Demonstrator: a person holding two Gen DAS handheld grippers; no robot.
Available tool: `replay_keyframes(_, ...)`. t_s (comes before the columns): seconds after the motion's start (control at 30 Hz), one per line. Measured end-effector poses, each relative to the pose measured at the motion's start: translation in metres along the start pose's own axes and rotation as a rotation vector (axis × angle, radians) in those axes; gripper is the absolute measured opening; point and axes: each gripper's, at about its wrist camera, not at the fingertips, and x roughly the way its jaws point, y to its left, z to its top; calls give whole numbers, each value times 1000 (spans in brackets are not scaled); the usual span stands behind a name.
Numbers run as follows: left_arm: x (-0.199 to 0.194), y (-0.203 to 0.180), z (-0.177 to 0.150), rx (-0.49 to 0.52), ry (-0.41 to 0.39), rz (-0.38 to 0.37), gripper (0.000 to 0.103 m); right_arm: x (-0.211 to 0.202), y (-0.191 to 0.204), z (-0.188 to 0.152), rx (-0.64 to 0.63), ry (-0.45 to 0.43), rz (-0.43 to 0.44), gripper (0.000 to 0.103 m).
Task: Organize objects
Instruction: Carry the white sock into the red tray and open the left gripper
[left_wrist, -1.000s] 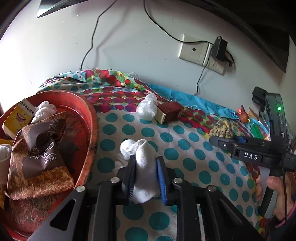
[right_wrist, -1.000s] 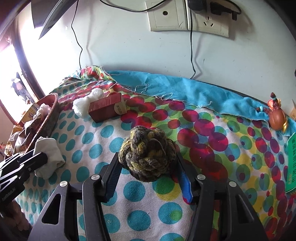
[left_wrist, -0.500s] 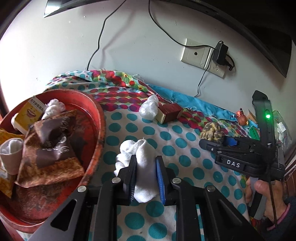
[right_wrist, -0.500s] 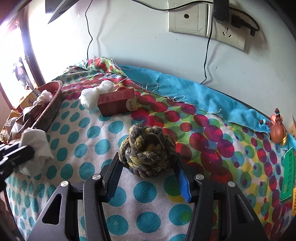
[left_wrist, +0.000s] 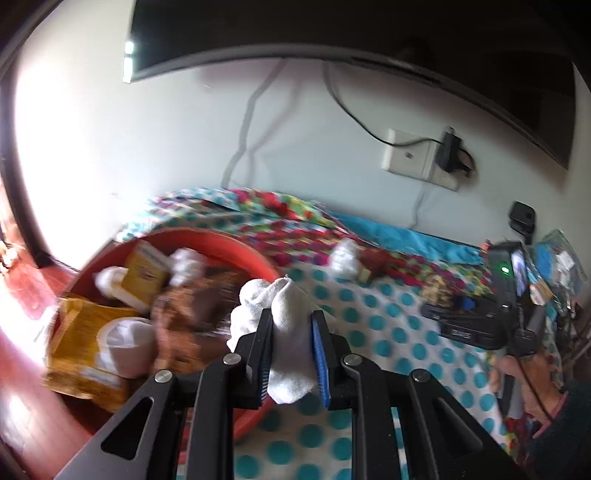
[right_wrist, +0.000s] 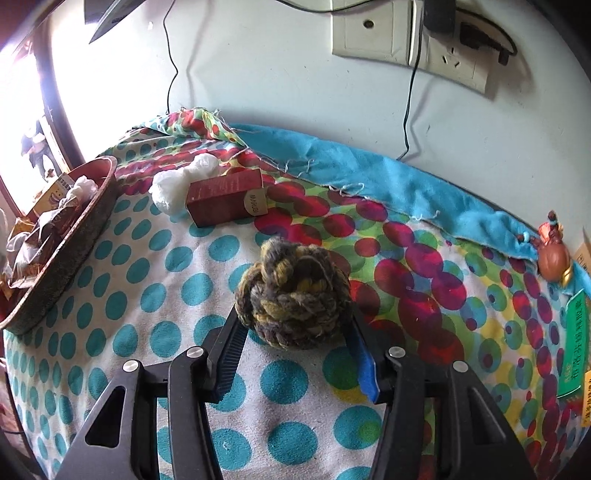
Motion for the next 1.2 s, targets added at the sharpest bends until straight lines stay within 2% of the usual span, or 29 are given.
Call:
replay_keyframes(0.2,-5,50,7,-49,22,95,20,0,2,-1,-14,1,-15,50)
replay_keyframes(0.33,3,77,14,-48,41,128,20,0,2,-1,-14,1,-15,50)
replay_keyframes(0.53,34,112,30,-119,103,112,20,0,2,-1,-14,2,-15,50)
replay_keyframes(0.63,49,122,38,-147,115,117,20,1,2,-1,-14,5,-16,50)
replay_keyframes(0.87,84,132,53,-114,148,144,20,1,3,-1,-19,7,-23,50)
replay_keyframes(1.2,114,138,55,-95,194,139,22,2,5,-2,-26,9,-31,50)
